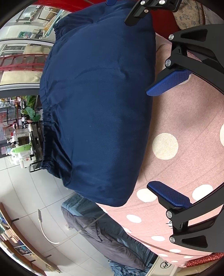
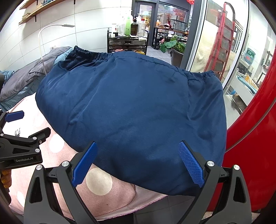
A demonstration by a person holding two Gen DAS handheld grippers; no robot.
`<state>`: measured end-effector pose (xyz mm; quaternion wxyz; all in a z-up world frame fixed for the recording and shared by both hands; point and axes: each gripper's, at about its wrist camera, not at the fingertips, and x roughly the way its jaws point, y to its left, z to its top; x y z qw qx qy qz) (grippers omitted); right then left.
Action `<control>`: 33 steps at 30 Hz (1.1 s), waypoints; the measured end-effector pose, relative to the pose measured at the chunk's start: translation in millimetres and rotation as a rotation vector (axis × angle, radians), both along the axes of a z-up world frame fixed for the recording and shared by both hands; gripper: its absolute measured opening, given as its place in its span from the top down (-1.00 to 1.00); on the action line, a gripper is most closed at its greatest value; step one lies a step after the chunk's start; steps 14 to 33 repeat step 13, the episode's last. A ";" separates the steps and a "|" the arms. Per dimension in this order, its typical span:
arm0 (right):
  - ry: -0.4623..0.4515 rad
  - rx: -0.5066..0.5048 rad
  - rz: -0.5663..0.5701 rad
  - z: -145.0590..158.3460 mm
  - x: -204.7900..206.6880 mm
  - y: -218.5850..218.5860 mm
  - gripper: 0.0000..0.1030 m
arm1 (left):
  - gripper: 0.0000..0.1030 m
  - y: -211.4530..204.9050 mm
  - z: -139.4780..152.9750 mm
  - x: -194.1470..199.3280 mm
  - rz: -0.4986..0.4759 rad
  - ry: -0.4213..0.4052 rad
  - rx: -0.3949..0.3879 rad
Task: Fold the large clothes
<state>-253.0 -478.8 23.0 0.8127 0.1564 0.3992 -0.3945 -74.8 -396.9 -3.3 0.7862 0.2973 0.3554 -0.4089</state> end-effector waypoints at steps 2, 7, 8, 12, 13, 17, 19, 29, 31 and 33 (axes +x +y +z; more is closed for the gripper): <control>0.003 -0.001 -0.001 -0.8 -0.2 -0.3 -0.81 | -0.88 0.1 0.0 -0.2 -0.002 0.004 0.000; 0.000 -0.008 -0.001 -0.8 -1.5 0.0 -0.81 | -0.88 -1.2 -1.5 2.6 0.004 0.045 0.015; 0.001 -0.010 0.000 -0.9 -1.4 0.2 -0.81 | -0.88 -0.6 -0.4 3.5 0.009 0.050 0.007; 0.005 -0.018 0.011 -1.9 0.4 2.4 -0.81 | -0.88 2.1 1.8 6.9 0.022 0.064 -0.009; 0.006 -0.020 0.014 -2.4 1.1 3.1 -0.81 | -0.88 2.4 1.5 7.7 0.024 0.070 -0.009; 0.006 -0.020 0.014 -2.4 1.1 3.1 -0.81 | -0.88 2.4 1.5 7.7 0.024 0.070 -0.009; 0.006 -0.020 0.014 -2.4 1.1 3.1 -0.81 | -0.88 2.4 1.5 7.7 0.024 0.070 -0.009; 0.006 -0.020 0.014 -2.4 1.1 3.1 -0.81 | -0.88 2.4 1.5 7.7 0.024 0.070 -0.009; 0.006 -0.020 0.014 -2.4 1.1 3.1 -0.81 | -0.88 2.4 1.5 7.7 0.024 0.070 -0.009; 0.006 -0.020 0.014 -2.4 1.1 3.1 -0.81 | -0.88 2.4 1.5 7.7 0.024 0.070 -0.009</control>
